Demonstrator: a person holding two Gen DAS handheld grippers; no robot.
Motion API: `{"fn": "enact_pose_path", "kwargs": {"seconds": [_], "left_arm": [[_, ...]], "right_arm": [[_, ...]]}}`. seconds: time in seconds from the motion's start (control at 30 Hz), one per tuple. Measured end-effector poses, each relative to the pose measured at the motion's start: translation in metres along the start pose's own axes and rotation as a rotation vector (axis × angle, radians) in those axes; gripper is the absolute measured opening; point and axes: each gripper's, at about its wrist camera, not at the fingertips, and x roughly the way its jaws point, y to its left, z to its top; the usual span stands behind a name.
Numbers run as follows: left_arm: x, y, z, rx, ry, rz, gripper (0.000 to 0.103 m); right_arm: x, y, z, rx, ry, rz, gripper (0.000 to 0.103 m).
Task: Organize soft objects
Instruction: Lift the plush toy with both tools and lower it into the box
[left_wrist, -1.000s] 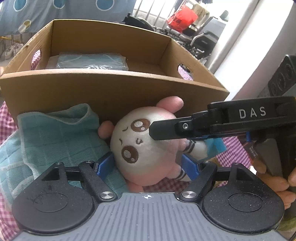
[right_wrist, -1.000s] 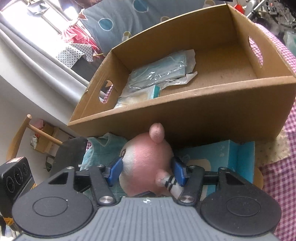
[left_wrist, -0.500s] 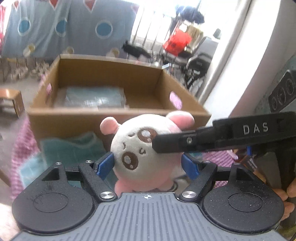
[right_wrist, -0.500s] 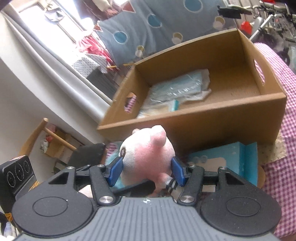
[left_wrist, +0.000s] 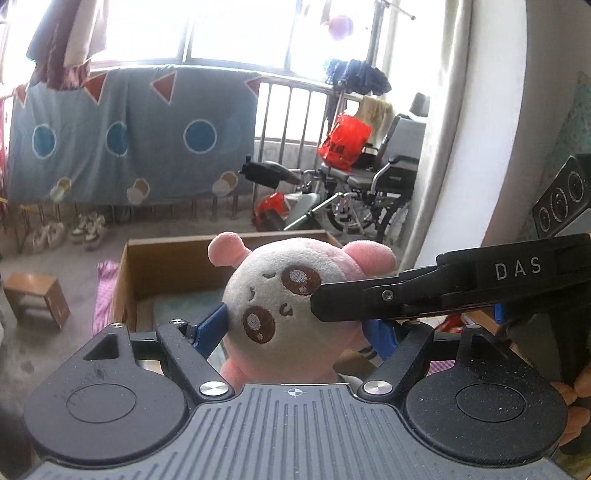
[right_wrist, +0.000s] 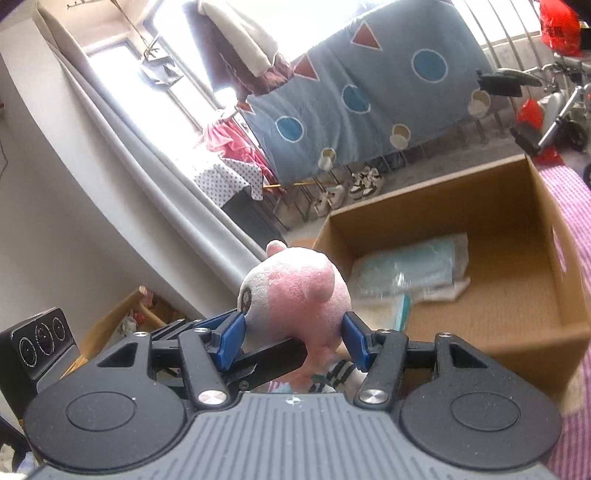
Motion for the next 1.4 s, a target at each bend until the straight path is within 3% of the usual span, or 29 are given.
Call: {"fn": "enact_pose_path", "kwargs": {"seconds": [0.17, 0.33, 0.6, 0.77, 0.87, 1.23, 1.4], "left_arm": [[0.043, 0.009, 0.03, 0.026, 0.056, -0.001, 0.079], [0.103, 0.028, 0.039, 0.01, 0.211, -0.013, 0.079], [0.202, 0.059, 0.019, -0.073, 0.544, -0.042, 0.079], [0.23, 0.066, 0.006, -0.064, 0.655, -0.045, 0.079], [0.24, 0.067, 0.003, -0.05, 0.689, -0.042, 0.081], [0.245, 0.056, 0.013, 0.014, 0.681, -0.013, 0.083], [0.245, 0.057, 0.012, 0.016, 0.69, -0.011, 0.088]], "right_arm": [[0.033, -0.035, 0.04, 0.074, 0.047, 0.005, 0.061], [0.08, -0.09, 0.061, 0.215, 0.166, -0.017, 0.061], [0.146, -0.168, 0.046, 0.459, 0.361, -0.102, 0.061], [0.166, -0.186, 0.037, 0.523, 0.428, -0.141, 0.062], [0.175, -0.189, 0.036, 0.538, 0.458, -0.154, 0.067], [0.184, -0.189, 0.029, 0.589, 0.486, -0.12, 0.069], [0.184, -0.184, 0.031, 0.562, 0.514, -0.15, 0.083]]}}
